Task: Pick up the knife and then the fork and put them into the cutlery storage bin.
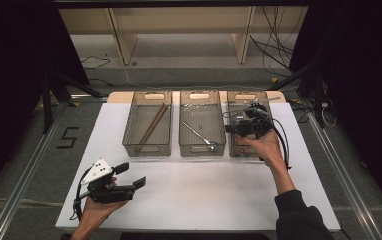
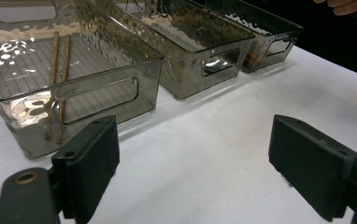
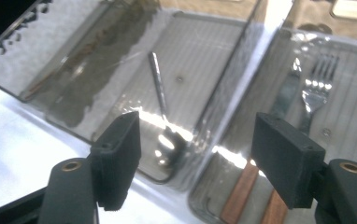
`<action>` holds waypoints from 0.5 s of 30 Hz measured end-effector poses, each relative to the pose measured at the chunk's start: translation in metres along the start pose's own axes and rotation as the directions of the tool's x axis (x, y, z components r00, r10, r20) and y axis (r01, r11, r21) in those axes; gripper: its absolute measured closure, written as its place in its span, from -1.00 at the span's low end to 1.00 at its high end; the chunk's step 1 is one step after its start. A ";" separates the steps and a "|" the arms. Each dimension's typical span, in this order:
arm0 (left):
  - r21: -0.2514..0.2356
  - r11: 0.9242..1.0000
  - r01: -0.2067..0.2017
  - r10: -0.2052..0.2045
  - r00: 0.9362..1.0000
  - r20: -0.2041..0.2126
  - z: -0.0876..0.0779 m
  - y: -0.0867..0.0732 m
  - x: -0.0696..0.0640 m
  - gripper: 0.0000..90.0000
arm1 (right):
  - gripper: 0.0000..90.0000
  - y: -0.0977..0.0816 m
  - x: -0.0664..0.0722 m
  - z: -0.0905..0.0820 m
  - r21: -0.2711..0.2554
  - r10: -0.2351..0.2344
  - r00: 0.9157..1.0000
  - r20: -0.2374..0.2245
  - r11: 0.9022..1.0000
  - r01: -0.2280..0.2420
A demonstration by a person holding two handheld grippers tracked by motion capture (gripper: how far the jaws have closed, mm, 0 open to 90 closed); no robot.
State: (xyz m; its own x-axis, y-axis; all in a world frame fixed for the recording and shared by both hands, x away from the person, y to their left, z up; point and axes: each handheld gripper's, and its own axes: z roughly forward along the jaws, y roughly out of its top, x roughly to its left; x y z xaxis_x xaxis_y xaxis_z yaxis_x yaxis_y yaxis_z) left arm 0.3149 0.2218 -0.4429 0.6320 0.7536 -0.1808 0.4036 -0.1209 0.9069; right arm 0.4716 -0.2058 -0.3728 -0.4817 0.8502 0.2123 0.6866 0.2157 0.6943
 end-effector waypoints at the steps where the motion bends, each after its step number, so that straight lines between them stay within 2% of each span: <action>1: 0.000 1.000 0.000 0.000 1.000 0.001 0.000 0.000 0.000 -0.64 | -0.28 -0.001 0.002 -0.001 -0.006 -0.004 1.000 -0.006 1.000 0.004; 8: 0.002 1.000 0.005 -0.005 1.000 0.005 0.000 0.000 0.001 -0.65 | -0.34 -0.012 0.014 -0.008 -0.055 -0.027 0.999 -0.041 0.998 0.025; 15: 0.004 1.000 0.004 -0.005 1.000 0.009 0.000 0.000 0.000 -0.65 | -0.37 -0.029 0.028 -0.018 -0.105 -0.075 0.994 -0.081 0.992 0.066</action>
State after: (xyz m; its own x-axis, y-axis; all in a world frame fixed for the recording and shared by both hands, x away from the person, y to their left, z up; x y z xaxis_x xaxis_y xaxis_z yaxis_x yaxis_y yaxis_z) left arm 0.3152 0.2215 -0.4431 0.6364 0.7480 -0.1884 0.4094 -0.1205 0.9044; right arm 0.4285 -0.1970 -0.3753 -0.5743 0.7899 0.2150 0.5923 0.2196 0.7752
